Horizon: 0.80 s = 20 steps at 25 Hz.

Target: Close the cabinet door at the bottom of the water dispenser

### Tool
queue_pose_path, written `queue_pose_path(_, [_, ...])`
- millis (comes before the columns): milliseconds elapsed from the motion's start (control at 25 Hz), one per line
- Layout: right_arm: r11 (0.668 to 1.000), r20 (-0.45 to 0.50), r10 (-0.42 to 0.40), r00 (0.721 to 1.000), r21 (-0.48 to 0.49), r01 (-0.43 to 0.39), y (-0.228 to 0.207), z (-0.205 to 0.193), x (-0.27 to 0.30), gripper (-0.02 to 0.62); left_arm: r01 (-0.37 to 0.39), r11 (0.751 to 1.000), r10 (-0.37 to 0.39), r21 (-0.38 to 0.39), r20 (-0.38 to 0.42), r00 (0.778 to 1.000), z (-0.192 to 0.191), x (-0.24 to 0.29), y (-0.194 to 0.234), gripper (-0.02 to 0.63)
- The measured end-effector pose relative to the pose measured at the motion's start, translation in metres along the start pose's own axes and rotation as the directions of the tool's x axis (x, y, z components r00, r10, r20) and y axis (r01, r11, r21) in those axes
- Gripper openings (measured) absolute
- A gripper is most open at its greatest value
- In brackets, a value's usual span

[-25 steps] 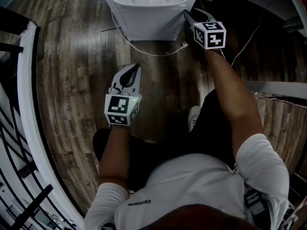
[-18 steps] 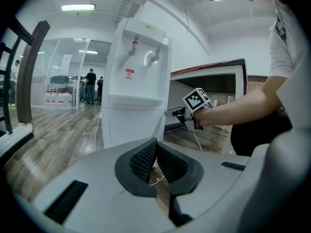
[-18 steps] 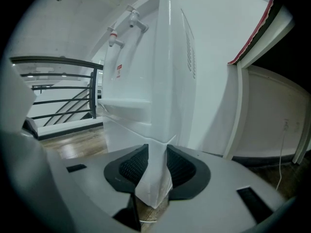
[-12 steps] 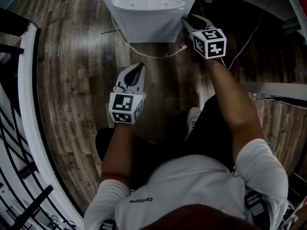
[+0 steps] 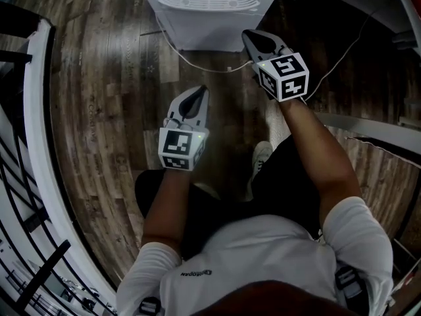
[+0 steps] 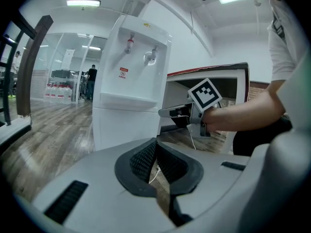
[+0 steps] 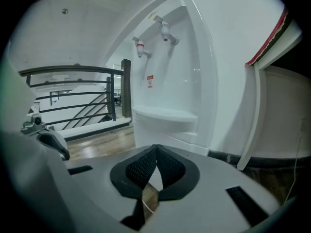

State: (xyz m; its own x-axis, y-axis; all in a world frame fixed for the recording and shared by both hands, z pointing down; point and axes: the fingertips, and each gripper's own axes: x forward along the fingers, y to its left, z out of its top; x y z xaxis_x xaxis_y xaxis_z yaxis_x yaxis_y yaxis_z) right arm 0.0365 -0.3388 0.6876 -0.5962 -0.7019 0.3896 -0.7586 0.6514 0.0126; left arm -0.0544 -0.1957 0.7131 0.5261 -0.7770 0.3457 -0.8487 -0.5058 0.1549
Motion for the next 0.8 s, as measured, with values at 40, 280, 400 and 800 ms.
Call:
queue_pose_path(40, [1.0,-0.015,0.014,1.0,0.02,-0.014,0.004,-0.001,-0.001,0.023,-0.007,1.0,0.007,-0.013,-0.004,1.0,0.006,-0.002,-0.001,-0.005])
queue_pose_path(280, [0.992,-0.125,0.12,0.985,0.049,-0.115,0.06,-0.006,-0.019,0.023,-0.057,0.996,0.055,-0.068,-0.022,0.998,0.051,-0.035,-0.015,-0.005])
queue_pose_path(400, [0.981,-0.187,0.188,0.964,0.071,-0.178,0.096,-0.005,-0.043,0.023,-0.096,0.992,0.091,-0.082,-0.072,0.993,0.067,-0.056,-0.02,-0.005])
queue_pose_path(800, [0.968,-0.215,0.21,0.954,0.181,-0.172,0.125,0.12,-0.161,0.023,-0.12,0.986,0.104,-0.12,-0.131,0.986,0.205,-0.145,-0.05,-0.005])
